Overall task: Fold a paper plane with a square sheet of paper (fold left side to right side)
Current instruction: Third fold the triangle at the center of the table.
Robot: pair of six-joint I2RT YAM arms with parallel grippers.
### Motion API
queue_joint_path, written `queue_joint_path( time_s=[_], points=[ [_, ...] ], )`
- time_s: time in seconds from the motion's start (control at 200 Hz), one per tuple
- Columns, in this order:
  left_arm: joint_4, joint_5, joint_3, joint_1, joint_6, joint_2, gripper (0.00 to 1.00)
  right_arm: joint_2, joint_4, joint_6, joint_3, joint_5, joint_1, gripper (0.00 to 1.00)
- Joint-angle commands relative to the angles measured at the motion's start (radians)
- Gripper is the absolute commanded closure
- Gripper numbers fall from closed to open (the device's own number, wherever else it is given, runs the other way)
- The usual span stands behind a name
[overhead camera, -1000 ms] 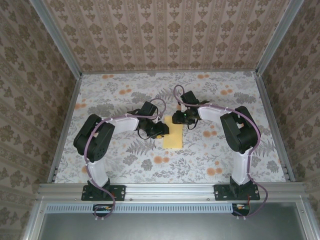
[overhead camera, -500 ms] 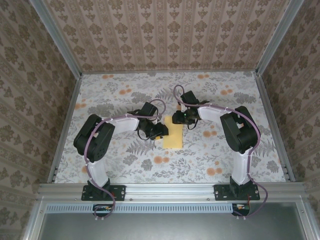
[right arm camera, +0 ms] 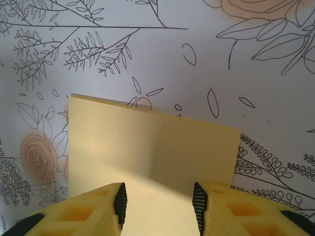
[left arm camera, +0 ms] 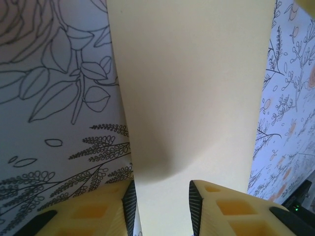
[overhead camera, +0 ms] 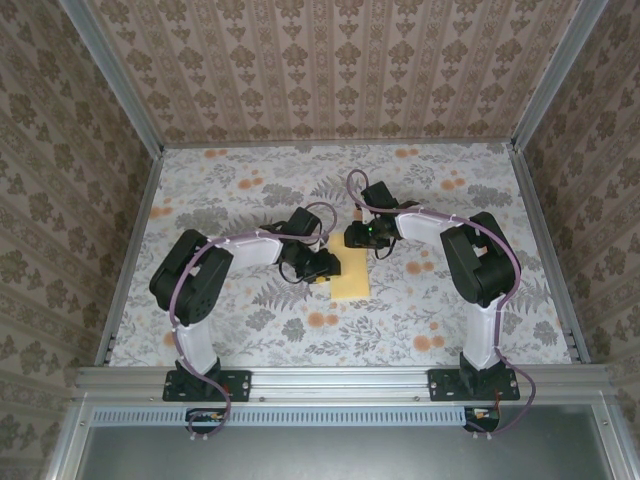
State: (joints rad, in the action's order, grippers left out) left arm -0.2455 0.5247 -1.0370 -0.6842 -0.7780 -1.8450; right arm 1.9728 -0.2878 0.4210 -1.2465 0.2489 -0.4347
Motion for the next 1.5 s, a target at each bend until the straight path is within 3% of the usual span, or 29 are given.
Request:
queue_joint_path(
  time_s=[0.0,0.32,0.505,0.605,0.825,0.955,1.135,1.27,1.385,1.495],
  points=[
    [0.004,0.003,0.014,0.000,-0.026,0.014,0.65,0.043,-0.033,-0.016,-0.011,0.008,-0.001,0.56],
    [0.020,-0.007,0.027,0.001,-0.050,0.041,0.76,0.042,-0.032,-0.014,-0.010,0.010,-0.001,0.55],
    [0.021,-0.015,0.037,0.002,-0.066,0.051,0.93,0.017,0.011,-0.011,0.014,0.018,-0.001,0.53],
    [0.031,-0.020,0.049,0.003,-0.088,0.065,1.00,-0.017,0.062,-0.011,0.041,0.030,0.002,0.50],
    [0.036,-0.007,0.062,0.012,-0.142,0.097,1.00,-0.188,0.178,-0.067,0.155,-0.023,0.005,0.30],
    [0.037,0.012,0.063,0.015,-0.167,0.102,1.00,-0.357,0.220,-0.120,0.287,-0.056,-0.005,0.23],
    [0.046,0.049,0.063,0.020,-0.198,0.096,1.00,-0.626,0.247,-0.167,0.525,-0.160,-0.110,0.21],
    [0.054,0.068,0.067,0.023,-0.211,0.095,1.00,-0.780,0.271,-0.180,0.673,-0.289,-0.272,0.20],
    [0.051,0.074,0.067,0.023,-0.213,0.095,1.00,-0.806,0.298,-0.202,0.730,-0.405,-0.420,0.20],
    [0.049,0.076,0.069,0.023,-0.214,0.095,1.00,-0.732,0.308,-0.241,0.716,-0.485,-0.517,0.19]
  ],
)
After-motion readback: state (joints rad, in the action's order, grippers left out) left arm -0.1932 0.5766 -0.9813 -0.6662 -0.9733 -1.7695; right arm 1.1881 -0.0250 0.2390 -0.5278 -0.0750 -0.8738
